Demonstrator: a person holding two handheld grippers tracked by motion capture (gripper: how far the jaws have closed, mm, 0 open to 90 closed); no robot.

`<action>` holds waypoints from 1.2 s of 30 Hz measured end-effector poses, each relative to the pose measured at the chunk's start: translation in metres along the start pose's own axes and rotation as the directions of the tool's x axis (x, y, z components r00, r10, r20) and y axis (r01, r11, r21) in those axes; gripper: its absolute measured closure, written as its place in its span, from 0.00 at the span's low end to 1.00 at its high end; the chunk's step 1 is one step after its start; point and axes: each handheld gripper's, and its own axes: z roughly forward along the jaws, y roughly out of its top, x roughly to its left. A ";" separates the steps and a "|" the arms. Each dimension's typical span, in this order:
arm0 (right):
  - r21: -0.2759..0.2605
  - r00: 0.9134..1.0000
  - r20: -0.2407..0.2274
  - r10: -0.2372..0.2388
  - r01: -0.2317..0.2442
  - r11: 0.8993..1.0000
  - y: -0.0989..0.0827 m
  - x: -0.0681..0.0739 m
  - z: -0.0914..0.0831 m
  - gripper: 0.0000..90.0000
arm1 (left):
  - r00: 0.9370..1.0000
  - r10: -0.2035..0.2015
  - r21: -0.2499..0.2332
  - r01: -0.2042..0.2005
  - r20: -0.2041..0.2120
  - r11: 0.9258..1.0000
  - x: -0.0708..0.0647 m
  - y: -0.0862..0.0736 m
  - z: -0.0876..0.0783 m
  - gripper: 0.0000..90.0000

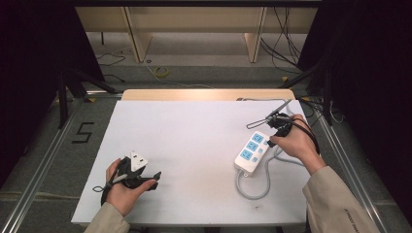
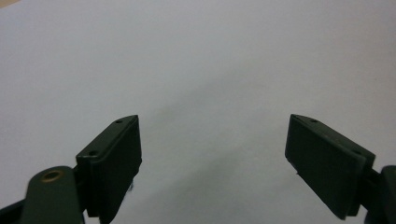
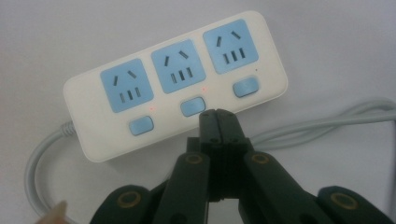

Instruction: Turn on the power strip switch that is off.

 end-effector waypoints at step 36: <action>0.011 1.000 0.021 0.003 -0.003 1.000 0.013 -0.010 0.006 1.00 | 1.000 0.002 -0.001 -0.002 0.002 1.000 0.000 0.000 0.000 0.20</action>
